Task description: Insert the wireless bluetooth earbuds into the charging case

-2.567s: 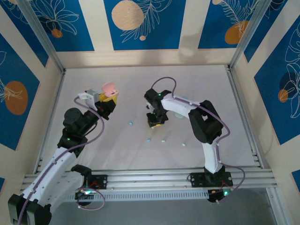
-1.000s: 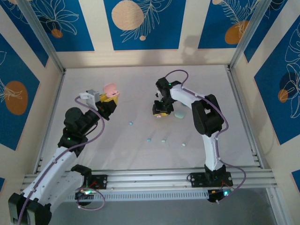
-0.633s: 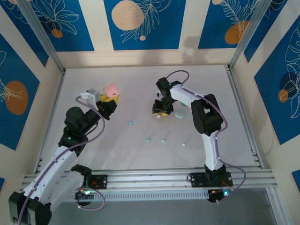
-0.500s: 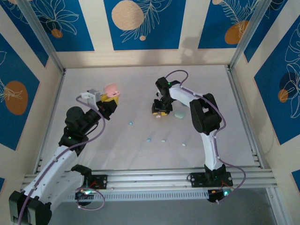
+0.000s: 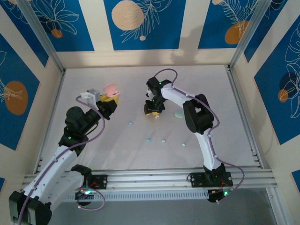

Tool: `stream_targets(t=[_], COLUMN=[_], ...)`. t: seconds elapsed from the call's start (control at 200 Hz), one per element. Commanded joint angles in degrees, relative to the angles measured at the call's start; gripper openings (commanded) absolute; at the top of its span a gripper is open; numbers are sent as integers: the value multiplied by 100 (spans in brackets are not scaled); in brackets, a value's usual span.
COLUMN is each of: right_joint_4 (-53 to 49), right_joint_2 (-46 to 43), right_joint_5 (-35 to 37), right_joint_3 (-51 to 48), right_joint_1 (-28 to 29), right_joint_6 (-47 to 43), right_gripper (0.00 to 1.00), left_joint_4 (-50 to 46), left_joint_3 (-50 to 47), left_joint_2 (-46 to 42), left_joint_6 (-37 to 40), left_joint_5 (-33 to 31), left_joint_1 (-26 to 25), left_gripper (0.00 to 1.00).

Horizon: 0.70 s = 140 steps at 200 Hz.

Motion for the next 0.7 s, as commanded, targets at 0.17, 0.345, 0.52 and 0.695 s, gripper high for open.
stream_targets(t=[0.17, 0.345, 0.52, 0.695], right_joint_4=[-544, -182, 31, 84], right_joint_2=[-384, -1198, -1434, -1162], right_joint_5=[217, 472, 307, 386], right_joint_3=[142, -395, -1047, -1202], right_joint_1=[203, 1, -226, -250], right_joint_6=[-406, 466, 1216, 1591], right_gripper=[42, 45, 46, 45], left_joint_4=[575, 808, 825, 990], left_joint_3=[-15, -52, -67, -80], left_joint_2=[-75, -43, 7, 97], left_joint_6=[116, 275, 342, 346], left_joint_5=[552, 835, 794, 982], left_joint_1=[67, 66, 66, 62], left_gripper=[25, 25, 25, 25])
